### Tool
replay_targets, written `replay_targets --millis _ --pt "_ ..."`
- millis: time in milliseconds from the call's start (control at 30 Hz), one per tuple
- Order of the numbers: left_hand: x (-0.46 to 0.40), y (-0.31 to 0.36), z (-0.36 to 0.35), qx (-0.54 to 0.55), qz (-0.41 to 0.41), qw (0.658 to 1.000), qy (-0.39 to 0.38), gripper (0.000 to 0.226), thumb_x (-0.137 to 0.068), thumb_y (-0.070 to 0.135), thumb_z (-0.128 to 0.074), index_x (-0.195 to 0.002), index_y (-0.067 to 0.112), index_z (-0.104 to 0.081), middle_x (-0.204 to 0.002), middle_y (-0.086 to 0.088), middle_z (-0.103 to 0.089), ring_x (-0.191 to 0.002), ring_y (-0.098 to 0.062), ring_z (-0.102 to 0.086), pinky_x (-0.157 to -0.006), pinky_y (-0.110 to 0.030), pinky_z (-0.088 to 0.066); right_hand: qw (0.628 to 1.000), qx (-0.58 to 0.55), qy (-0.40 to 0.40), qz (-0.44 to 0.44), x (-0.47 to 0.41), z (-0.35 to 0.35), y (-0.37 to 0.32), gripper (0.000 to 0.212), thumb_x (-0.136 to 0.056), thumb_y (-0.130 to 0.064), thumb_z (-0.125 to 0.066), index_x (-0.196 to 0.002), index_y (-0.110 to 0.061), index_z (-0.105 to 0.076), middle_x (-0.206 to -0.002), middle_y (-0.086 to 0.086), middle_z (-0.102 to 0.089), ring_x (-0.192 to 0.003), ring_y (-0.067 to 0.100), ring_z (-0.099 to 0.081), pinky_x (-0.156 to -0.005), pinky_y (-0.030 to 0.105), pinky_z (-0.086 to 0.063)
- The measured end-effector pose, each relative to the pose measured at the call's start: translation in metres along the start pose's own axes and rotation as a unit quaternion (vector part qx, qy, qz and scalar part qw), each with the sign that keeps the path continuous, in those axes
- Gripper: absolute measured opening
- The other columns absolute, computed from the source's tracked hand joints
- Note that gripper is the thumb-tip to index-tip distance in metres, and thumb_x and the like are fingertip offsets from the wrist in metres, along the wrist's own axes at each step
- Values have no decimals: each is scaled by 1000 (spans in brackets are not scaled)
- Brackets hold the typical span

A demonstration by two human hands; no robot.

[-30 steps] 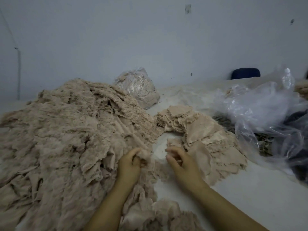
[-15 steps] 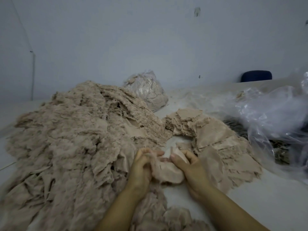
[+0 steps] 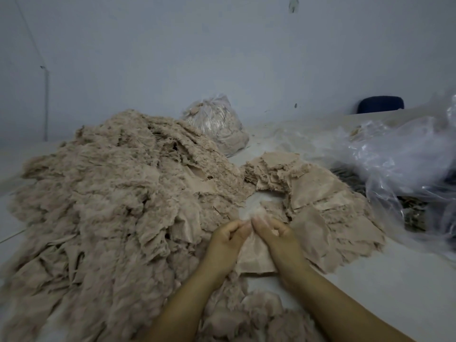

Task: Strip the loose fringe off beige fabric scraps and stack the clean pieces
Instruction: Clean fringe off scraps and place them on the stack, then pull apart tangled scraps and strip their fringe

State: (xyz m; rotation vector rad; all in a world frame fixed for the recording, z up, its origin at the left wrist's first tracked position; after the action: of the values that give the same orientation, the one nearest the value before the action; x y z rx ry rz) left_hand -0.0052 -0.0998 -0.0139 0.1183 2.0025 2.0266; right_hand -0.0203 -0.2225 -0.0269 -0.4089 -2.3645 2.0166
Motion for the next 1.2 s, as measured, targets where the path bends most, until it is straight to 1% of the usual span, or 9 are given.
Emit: replay_targets --millis 133,267,367,567,733,900,967,1100,1200 --pt "0 2 5 -25 -1 999 -26 24 -90 32 -55 -72 17 -62 -55 13 -56 -50 0 -48 -47 -15 -39 999 -10 47 20 -4 5 -4 31 -87 -26 -64 -75 3 -60 -65 14 -57 -60 23 -53 -51 26 -44" --pt "1 -3 11 27 72 992 -100 34 -74 33 -68 -91 4 -71 -82 -10 -71 -72 -19 -65 -62 -26 -52 996 -6 82 31 -4 10 -7 26 -90 -21 -63 -68 -7 -62 -58 3 -60 -55 17 -56 -49 24 -46" --pt "-3 -4 11 100 70 992 -17 34 -82 28 -60 -92 -3 -66 -81 -20 -64 -73 -27 -56 -63 -30 -47 994 -14 105 42 -6 11 -10 23 -91 -20 -62 -68 -16 -64 -56 -7 -62 -51 6 -57 -46 17 -44" --pt "-7 2 19 62 50 989 128 29 -96 21 -51 -69 11 -58 -54 -3 -53 -49 -16 -45 -46 -21 -36 984 -22 172 39 -9 21 -14 23 -92 -24 -61 -72 -15 -66 -55 -9 -63 -47 1 -56 -44 15 -43" --pt "-6 11 29 30 66 994 80 28 -97 19 -49 -69 12 -52 -40 8 -35 -28 -1 -26 -31 -11 -21 960 141 231 69 -25 62 -34 35 -89 -33 -65 -67 -5 -61 -57 -1 -57 -51 11 -49 -50 25 -37" --pt "-2 26 29 65 35 995 66 22 -96 10 -50 -77 7 -60 -47 6 -56 -28 2 -41 -31 -8 -30 918 275 270 98 -35 79 -42 22 -84 -33 -69 -63 -28 -63 -62 -20 -59 -63 -2 -53 -58 5 -35" --pt "-1 28 40 93 45 991 85 17 -96 12 -50 -85 7 -62 -49 5 -59 -28 -1 -41 -30 -10 -30 913 281 282 90 -36 81 -38 14 -84 -34 -69 -75 -23 -71 -66 -18 -61 -70 6 -56 -66 15 -36" --pt "8 29 67 -80 -14 993 82 17 -93 13 -55 -80 11 -67 -57 7 -58 -43 2 -52 -42 -17 -42 868 409 275 52 -35 93 -45 24 -89 -38 -60 -101 -19 -69 -99 8 -69 -99 31 -59 -75 33 -40" --pt "22 34 73 -255 -63 960 -95 23 -89 28 -61 -82 9 -71 -66 15 -63 -58 7 -56 -59 -12 -43 828 499 221 129 -21 66 -51 28 -89 -27 -63 -113 -12 -61 -114 16 -59 -108 31 -49 -88 37 -38"
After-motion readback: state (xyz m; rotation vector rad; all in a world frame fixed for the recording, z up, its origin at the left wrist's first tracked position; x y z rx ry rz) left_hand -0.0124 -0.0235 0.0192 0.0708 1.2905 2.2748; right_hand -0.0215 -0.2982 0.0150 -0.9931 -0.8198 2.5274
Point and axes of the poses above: each hand's wrist, its own x-axis away from the middle knuckle, its own z-axis out of the back of the hand, y = z × x, the point moved 2 cm from there along -x, towards the middle knuckle
